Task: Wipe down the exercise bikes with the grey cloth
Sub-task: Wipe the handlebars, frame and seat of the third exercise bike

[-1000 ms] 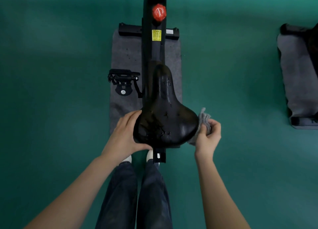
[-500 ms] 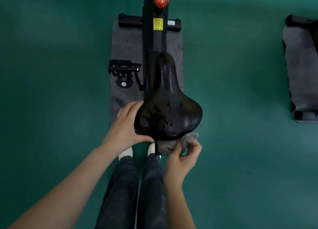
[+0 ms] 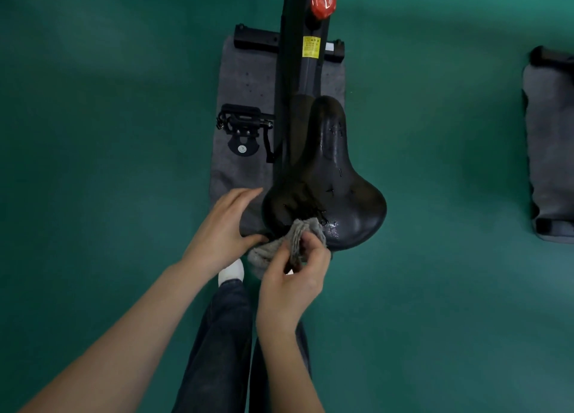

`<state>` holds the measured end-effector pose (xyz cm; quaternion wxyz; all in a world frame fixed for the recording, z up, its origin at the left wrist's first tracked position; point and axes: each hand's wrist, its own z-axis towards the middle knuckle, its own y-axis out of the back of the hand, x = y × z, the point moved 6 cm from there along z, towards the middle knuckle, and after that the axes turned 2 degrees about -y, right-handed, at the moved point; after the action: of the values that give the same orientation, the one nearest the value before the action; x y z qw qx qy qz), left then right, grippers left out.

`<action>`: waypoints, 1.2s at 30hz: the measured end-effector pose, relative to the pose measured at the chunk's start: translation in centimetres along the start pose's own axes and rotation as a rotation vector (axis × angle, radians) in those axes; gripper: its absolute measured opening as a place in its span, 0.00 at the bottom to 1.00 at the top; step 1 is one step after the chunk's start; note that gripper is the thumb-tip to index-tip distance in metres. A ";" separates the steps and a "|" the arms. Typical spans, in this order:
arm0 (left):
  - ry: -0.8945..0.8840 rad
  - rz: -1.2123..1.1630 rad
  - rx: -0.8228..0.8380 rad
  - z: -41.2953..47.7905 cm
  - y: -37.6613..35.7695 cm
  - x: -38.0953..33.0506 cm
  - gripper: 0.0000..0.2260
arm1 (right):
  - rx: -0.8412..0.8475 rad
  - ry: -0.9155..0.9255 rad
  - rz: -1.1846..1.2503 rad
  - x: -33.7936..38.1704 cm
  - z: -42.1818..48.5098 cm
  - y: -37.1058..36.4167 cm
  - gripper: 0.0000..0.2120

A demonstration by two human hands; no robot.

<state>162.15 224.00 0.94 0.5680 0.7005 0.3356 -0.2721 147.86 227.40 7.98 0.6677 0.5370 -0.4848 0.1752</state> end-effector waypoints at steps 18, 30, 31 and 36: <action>0.128 -0.148 -0.100 -1.3 -1.2 0.8 0.37 | 0.318 0.433 -0.221 2.8 5.7 -1.7 0.13; 0.297 -0.227 -0.136 -2.2 -1.9 2.1 0.37 | 1.122 1.026 -0.425 4.0 7.5 -3.2 0.10; 0.313 -0.232 -0.141 -2.2 -2.0 2.2 0.37 | 1.129 1.022 -0.425 4.0 7.8 -3.5 0.10; 0.343 -0.294 -0.165 -1.7 -2.6 1.8 0.36 | 1.146 0.982 -0.420 4.4 9.1 -5.3 0.11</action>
<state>161.28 226.31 -1.66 0.5122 0.6312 0.5468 -0.2007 149.75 216.16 8.30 0.4434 0.7395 0.1439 0.4856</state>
